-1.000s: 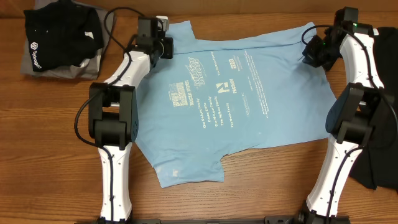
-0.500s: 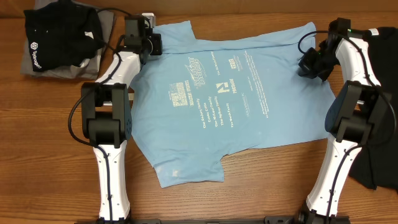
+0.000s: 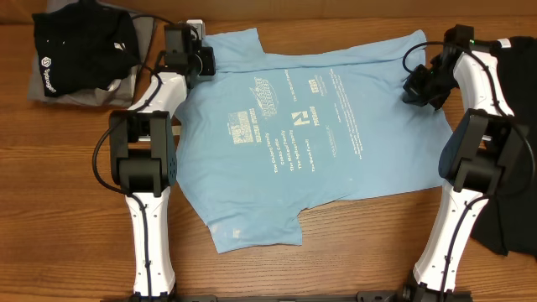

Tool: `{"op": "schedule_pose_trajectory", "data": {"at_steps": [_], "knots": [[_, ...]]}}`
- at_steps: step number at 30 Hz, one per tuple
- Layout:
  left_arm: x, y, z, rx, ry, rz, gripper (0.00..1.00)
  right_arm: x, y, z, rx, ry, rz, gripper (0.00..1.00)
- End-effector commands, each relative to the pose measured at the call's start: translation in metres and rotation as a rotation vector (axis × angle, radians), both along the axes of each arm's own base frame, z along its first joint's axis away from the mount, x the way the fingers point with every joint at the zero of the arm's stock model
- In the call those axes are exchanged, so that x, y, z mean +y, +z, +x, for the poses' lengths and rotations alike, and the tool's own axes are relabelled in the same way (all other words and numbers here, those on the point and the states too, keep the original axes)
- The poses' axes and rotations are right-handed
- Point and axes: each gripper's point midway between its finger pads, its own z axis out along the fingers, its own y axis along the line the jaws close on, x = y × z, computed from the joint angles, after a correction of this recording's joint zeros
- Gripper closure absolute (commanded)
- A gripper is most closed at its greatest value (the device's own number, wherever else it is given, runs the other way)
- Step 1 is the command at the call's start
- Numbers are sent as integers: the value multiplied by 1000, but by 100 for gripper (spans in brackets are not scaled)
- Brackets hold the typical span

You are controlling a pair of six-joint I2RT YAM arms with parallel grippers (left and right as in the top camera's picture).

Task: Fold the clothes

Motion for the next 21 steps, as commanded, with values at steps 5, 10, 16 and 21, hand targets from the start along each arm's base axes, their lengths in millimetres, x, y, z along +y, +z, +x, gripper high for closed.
{"op": "schedule_pose_trajectory", "data": {"at_steps": [5, 10, 16, 21], "knots": [[69, -39, -3, 40, 214, 131, 95, 4, -15, -15, 68, 9, -3, 96], [100, -30, 3, -4, 276, 144, 88, -1, -18, -20, 107, -14, -73, 96], [114, -10, 14, -62, 294, 147, 70, 2, -19, -19, 112, -6, -118, 96], [109, 22, 23, -99, 283, 149, 32, -1, -12, -10, 74, -32, -124, 96]]}}
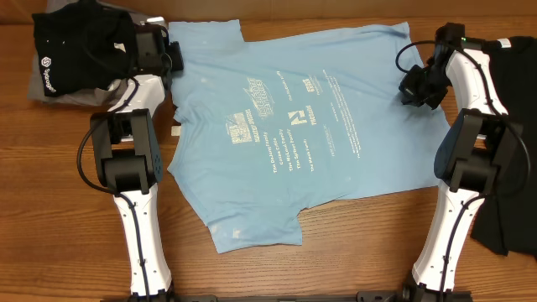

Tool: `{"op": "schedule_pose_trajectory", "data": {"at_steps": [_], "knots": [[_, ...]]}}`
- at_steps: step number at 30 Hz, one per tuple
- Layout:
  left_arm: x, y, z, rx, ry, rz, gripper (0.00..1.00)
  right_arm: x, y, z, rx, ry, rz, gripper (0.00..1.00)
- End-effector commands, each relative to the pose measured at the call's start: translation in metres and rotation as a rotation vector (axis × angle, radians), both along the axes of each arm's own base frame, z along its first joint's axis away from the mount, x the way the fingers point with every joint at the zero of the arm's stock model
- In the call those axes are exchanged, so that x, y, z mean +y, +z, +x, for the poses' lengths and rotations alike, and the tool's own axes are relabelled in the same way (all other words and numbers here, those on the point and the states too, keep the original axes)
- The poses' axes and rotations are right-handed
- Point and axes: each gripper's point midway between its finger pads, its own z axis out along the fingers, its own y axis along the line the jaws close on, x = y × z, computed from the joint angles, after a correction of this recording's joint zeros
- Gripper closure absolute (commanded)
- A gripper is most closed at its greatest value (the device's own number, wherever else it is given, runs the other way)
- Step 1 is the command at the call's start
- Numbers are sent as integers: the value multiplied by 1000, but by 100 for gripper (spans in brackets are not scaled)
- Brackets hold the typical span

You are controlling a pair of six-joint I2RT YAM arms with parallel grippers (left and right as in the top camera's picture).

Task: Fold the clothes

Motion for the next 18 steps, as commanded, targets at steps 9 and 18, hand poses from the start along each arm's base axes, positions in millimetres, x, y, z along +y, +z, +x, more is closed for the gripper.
{"op": "schedule_pose_trajectory", "data": {"at_steps": [9, 18], "knots": [[-35, 147, 7, -106, -41, 21, 1, -39, 81, 13, -157, -85, -81, 84], [-100, 251, -71, -34, -198, -37, 0, -49, 152, -10, -226, -64, -110, 32]]}}
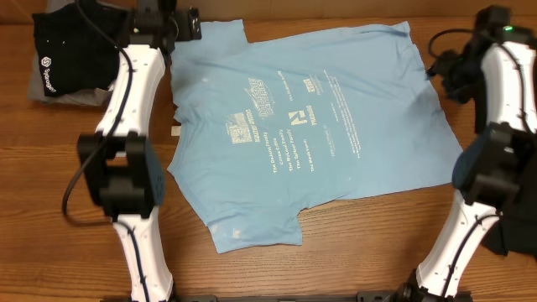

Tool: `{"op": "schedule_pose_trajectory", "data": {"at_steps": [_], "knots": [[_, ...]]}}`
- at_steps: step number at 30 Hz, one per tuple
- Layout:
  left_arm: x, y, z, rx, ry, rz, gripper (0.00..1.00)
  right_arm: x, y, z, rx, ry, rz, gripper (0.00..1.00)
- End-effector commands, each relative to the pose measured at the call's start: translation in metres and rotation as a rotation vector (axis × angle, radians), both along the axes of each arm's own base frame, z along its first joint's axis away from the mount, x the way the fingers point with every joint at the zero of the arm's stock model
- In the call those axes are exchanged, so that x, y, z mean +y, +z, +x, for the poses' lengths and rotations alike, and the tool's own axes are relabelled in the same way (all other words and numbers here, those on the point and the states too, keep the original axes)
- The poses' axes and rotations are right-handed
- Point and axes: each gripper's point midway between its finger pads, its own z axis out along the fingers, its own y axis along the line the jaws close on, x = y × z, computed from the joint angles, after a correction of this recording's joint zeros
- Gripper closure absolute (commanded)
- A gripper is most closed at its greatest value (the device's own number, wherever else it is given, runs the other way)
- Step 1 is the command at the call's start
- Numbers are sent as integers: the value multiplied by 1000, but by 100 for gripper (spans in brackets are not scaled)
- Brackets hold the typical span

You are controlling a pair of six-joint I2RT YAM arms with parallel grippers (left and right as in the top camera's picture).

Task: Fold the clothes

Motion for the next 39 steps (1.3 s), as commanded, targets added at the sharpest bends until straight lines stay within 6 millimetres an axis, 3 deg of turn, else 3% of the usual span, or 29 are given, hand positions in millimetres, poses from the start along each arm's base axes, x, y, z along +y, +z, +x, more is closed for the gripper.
{"op": "schedule_pose_trajectory", "data": {"at_steps": [1, 7, 13, 19, 28, 30, 32, 37, 39], "knots": [[-37, 76, -36, -48, -108, -52, 0, 3, 59, -4, -98, 23, -43, 32], [-75, 102, -93, 41, -178, -43, 0, 12, 96, -24, -118, 29, -51, 31], [-74, 131, -145, 84, -99, -88, 0, 8, 110, -55, -49, 10, -101, 28], [-64, 134, -188, 177, -67, -100, 0, -6, 112, -79, 39, -43, -186, 28], [-55, 92, -252, 480, 25, -112, 0, -14, 140, -91, -13, -114, -227, 23], [-54, 80, -265, 548, 48, -112, 0, -16, 144, -90, -31, -119, -232, 18], [-56, 65, -276, 620, 59, -116, 0, -19, 144, -90, -33, -126, -233, 0], [-87, 18, -314, 846, -20, -175, 0, -39, 144, -89, -44, -167, -269, 0], [-100, -13, -339, 964, -35, -143, 0, -55, 147, -85, -78, -202, -285, 0]]}}
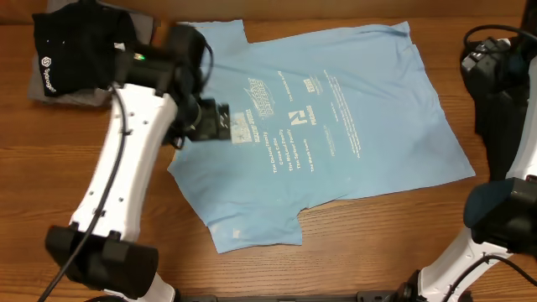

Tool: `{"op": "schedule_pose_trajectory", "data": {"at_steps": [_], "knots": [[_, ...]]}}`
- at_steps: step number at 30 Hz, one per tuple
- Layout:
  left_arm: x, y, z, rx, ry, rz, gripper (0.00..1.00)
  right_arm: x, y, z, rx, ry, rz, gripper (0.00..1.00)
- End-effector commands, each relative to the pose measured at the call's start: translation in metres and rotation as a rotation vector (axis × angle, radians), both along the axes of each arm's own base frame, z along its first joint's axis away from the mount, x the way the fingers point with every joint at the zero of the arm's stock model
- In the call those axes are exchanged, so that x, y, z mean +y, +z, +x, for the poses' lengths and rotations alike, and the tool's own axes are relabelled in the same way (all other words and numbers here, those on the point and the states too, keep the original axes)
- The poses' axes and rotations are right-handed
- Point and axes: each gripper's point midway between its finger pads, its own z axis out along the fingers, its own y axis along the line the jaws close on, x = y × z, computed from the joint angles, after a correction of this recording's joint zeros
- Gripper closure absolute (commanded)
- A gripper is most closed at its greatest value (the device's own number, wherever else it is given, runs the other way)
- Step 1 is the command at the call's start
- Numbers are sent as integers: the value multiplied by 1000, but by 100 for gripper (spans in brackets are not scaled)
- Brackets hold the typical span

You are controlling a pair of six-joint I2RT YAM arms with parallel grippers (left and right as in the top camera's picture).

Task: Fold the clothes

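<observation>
A light blue T-shirt (336, 117) lies spread flat on the wooden table, white print facing up. One sleeve points to the near edge and the other to the far left. My left gripper (220, 124) hangs above the shirt's left part, beside the print, with its arm raised high over the table. Its jaws are too dark to read. My right gripper (480, 60) is off the shirt, past its far right corner. Whether that one is open or shut does not show. Neither gripper lifts any cloth.
A folded black garment (80, 50) rests on a grey one (50, 94) at the far left corner. More dark clothing (529, 59) lies along the right edge under the right arm. Bare wood runs along the near edge (377, 243).
My left gripper has moved from the shirt's far left corner to above its left part. My right gripper has moved further right, away from the shirt. The shirt's right side lies a little wider.
First both grippers were at the shirt's far corners, with the cloth bunched there. Then they were further left and the shirt had shifted that way. Later both stood at or past the corners, with the shirt flat. Now both are away from the corners and the shirt lies spread.
</observation>
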Motion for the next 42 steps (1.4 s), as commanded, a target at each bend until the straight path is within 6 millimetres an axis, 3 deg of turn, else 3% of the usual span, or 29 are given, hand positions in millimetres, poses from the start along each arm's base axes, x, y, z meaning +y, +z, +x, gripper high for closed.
{"op": "schedule_pose_trajectory", "data": {"at_steps": [1, 7, 11, 17, 20, 27, 32, 42], "knots": [[-30, -39, -43, 181, -25, -27, 0, -30, 17, 0, -71, -70, -57, 0], [-48, -86, -96, 353, -72, 44, 0, -64, 13, -1, -98, -140, -66, 0], [-56, -112, -124, 435, -108, 37, 0, -76, 4, -5, -74, -146, -63, 0], [-45, -139, -156, 525, -121, 82, 0, -89, -12, -6, -46, -167, -55, 0], [-36, -150, -160, 513, -96, 122, 0, -93, -24, -4, -24, -170, -46, 0], [-39, -163, -155, 352, -37, 42, 0, -96, -46, 1, 13, -170, -30, 0], [-26, -174, -168, 275, 3, 30, 0, -97, -51, 3, 18, -169, -28, 0], [-21, -200, -170, 219, 57, -4, 0, -97, -51, 3, 19, -169, -27, 0]]}}
